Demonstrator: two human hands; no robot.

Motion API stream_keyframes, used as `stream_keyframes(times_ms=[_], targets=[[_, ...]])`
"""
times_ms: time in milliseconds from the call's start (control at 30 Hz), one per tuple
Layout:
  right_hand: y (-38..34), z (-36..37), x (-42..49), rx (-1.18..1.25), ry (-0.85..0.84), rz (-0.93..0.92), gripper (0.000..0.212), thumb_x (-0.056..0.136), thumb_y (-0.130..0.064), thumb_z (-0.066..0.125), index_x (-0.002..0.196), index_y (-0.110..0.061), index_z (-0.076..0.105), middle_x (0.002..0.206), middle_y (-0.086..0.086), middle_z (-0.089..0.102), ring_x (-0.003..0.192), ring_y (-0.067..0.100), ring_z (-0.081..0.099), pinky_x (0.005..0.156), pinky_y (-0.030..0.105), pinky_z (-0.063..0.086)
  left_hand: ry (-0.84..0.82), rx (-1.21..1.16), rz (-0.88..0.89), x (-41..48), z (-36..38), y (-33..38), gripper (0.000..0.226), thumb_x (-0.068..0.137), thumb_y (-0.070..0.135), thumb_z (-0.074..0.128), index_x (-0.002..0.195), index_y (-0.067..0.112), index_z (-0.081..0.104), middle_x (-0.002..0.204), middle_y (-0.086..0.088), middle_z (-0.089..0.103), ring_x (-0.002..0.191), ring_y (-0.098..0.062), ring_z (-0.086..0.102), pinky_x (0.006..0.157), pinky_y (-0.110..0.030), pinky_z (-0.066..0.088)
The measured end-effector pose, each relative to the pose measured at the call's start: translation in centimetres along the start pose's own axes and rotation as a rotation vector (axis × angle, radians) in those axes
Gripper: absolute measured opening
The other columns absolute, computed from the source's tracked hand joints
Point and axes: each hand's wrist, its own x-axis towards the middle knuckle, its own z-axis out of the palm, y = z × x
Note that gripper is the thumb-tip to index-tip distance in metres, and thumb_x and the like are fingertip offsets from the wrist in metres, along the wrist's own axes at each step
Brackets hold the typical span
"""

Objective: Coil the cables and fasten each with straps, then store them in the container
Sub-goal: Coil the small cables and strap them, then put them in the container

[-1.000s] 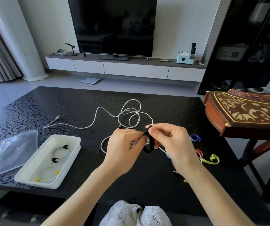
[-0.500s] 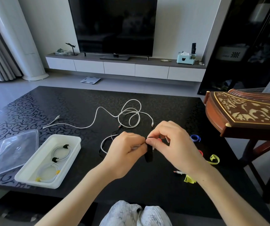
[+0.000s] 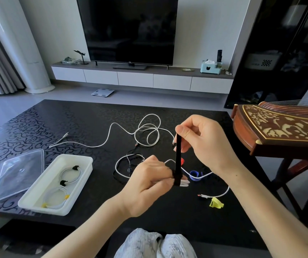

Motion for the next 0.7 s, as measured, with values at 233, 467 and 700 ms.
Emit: stream_keyframes(times_ms=[233,467,700], targets=[[-1.4,0.4,-0.2,-0.019,0.088,-0.127,0.014,0.093,-0.016,0.056,0.08,-0.016,0.057,0.068,0.003,0.067,0.057,0.012,0.065,0.057,0.022,0.054,0.166,-0.236,-0.339,-0.3,1.1,-0.3,0.071,0.086,0.067,0.031,0.067,0.006,0.063,0.069,-0.022,0.061,0.07,-0.034,0.049,0.085,-0.016,0.036],[0.5,2.2,-3.5,0.027,0.116,-0.219,0.014,0.089,-0.033,0.06,0.099,-0.024,0.059,0.086,-0.011,0.065,0.084,0.009,0.065,0.072,0.021,0.053,0.297,-0.436,-0.527,-0.3,1.0,-0.3,0.044,0.091,0.043,0.047,0.075,0.014,0.076,0.077,-0.004,0.071,0.071,-0.037,0.06,0.07,-0.046,0.047],[3.3,4.0,-3.8,-0.17,0.194,-0.155,0.011,0.088,-0.008,0.062,0.088,-0.016,0.07,0.08,-0.011,0.067,0.077,0.007,0.063,0.069,0.022,0.052,0.313,-0.387,-0.545,0.8,0.6,0.6,0.058,0.091,0.039,0.049,0.064,-0.013,0.054,0.058,-0.021,0.044,0.057,-0.032,0.033,0.054,-0.042,0.027]])
